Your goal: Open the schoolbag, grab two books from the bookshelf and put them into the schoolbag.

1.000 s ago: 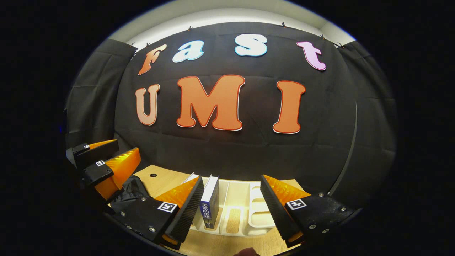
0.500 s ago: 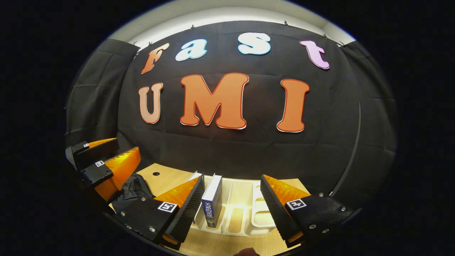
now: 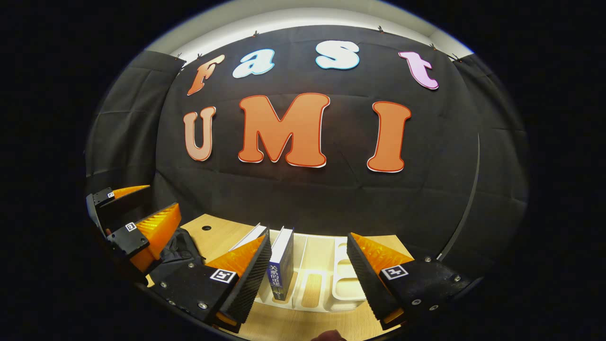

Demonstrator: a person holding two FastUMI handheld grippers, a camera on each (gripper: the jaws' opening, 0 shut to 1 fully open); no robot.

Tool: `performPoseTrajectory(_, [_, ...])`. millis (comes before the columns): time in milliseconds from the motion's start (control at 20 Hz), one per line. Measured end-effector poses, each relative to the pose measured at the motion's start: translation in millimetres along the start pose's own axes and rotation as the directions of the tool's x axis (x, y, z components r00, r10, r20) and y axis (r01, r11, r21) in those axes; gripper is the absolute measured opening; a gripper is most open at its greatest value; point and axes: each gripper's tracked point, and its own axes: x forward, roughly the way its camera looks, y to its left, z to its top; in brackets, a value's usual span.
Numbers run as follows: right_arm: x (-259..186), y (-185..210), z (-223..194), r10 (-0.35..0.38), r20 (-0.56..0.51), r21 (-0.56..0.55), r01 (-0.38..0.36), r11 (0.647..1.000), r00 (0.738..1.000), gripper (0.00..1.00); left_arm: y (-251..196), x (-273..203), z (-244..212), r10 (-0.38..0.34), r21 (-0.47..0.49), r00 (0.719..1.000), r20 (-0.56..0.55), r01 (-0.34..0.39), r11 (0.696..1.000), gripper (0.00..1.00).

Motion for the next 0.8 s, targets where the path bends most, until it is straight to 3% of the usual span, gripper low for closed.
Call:
performPoseTrajectory(100, [2.9,-6.5,-3.4,-0.012,-0.006,-0.005,0.012,1.000,1.000,0.95,2.1,-4.5,-16.3,0.007,0.046,0.999,-0.031,-0.006,0.999,1.00])
performPoseTrajectory(300, [8.8,-23.2,-15.0,-0.034,-0.030,-0.005,0.034,0.999,0.999,0.95,7.8,-16.5,-73.4,0.025,0.188,0.992,-0.122,-0.001,0.982,0.98])
performPoseTrajectory(500, [11.9,-35.0,-28.8,-0.046,-0.056,-0.014,0.045,0.999,0.997,0.95,18.2,-31.1,-139.0,0.052,0.342,0.973,-0.226,0.029,0.939,0.98])
performPoseTrajectory(800, [13.5,-42.6,-48.0,-0.041,-0.094,-0.024,0.039,0.999,0.995,0.96,26.2,-55.8,-228.3,0.091,0.487,0.926,-0.366,0.107,0.867,0.98])
